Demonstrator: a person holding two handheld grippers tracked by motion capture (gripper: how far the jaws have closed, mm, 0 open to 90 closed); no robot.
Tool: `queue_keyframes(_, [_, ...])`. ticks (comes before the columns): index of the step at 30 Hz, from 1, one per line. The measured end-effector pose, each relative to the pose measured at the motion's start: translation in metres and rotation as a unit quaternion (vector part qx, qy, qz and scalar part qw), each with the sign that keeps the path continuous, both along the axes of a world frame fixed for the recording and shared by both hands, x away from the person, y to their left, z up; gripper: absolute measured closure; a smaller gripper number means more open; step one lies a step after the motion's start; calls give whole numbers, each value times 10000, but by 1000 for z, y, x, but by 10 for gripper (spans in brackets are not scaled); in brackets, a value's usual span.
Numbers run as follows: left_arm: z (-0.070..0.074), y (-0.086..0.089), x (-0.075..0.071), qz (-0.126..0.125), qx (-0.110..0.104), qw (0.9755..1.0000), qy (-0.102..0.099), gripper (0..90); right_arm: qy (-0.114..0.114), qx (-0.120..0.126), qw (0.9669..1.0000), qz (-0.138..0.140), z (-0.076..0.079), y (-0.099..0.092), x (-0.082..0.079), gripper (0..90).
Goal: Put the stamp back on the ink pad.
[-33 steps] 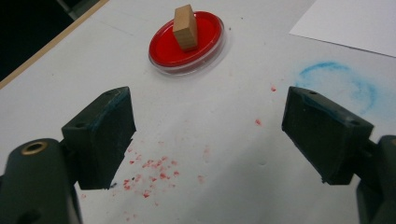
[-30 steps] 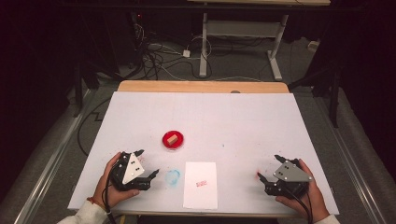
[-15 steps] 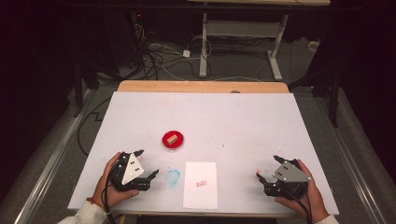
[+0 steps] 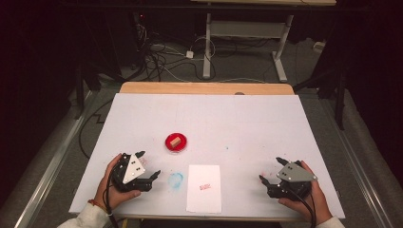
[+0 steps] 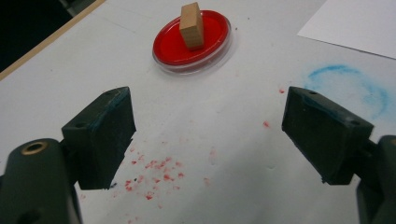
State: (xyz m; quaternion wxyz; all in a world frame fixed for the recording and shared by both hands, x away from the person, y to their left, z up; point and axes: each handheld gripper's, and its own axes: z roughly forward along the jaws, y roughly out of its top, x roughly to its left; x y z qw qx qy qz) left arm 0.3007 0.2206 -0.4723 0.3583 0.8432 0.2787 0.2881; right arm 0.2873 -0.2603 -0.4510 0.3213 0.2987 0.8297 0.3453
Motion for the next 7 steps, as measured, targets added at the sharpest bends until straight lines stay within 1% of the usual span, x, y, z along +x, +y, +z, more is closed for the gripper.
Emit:
queue_keyframes(3, [2, 0, 0, 34, -52, 10000, -22, 166, -36, 5, 10000, -14, 1, -3, -2, 198])
queue_keyframes(4, [3, 0, 0, 36, -58, 10000, -33, 167, -61, -27, 10000, -16, 0, -3, -3, 198])
queue_keyframes(5, [3, -1, 0, 33, -55, 10000, -38, 167, -86, -55, 9999, -35, 0, -4, -3, 198])
queue_keyframes(7, [2, -1, 2, 61, -36, 10000, -10, 166, -96, -20, 9999, -78, 1, -6, -3, 198])
